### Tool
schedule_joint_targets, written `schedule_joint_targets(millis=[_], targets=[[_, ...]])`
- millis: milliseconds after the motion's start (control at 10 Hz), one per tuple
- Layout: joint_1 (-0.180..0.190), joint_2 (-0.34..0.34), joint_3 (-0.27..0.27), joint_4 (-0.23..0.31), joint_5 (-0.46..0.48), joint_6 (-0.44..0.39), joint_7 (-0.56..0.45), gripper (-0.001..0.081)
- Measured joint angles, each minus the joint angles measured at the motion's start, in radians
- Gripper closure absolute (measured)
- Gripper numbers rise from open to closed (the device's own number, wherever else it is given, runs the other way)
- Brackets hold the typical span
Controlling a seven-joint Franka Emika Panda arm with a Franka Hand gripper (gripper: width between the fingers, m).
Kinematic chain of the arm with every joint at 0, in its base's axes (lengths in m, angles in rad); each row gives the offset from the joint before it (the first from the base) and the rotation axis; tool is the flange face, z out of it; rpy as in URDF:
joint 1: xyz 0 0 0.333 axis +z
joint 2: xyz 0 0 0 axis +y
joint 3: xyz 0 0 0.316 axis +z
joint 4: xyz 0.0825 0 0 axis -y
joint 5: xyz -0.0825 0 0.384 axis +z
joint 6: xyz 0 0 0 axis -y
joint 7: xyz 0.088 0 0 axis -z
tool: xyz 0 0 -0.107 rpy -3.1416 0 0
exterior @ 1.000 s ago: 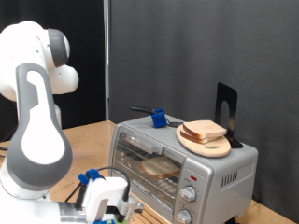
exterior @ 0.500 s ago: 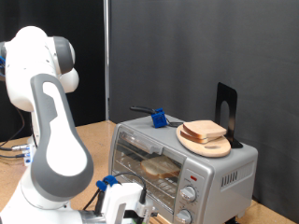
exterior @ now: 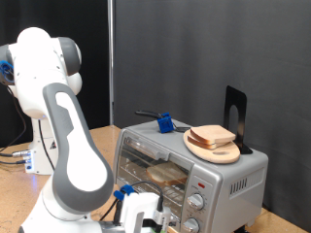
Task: Make a piece of toast with the oven
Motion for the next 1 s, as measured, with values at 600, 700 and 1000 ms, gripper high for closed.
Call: schedule_joint_targets(millis=[600, 700, 1000], targets=[[0.018, -0.013, 0.053, -0.086, 0.03, 0.046, -0.058, 0.0001], [0.019, -0.02, 0.061, -0.101, 0.035, 0.052, -0.066, 0.0001], [0.018, -0.038, 0.076, -0.139, 0.053, 0.067, -0.086, 0.0001]])
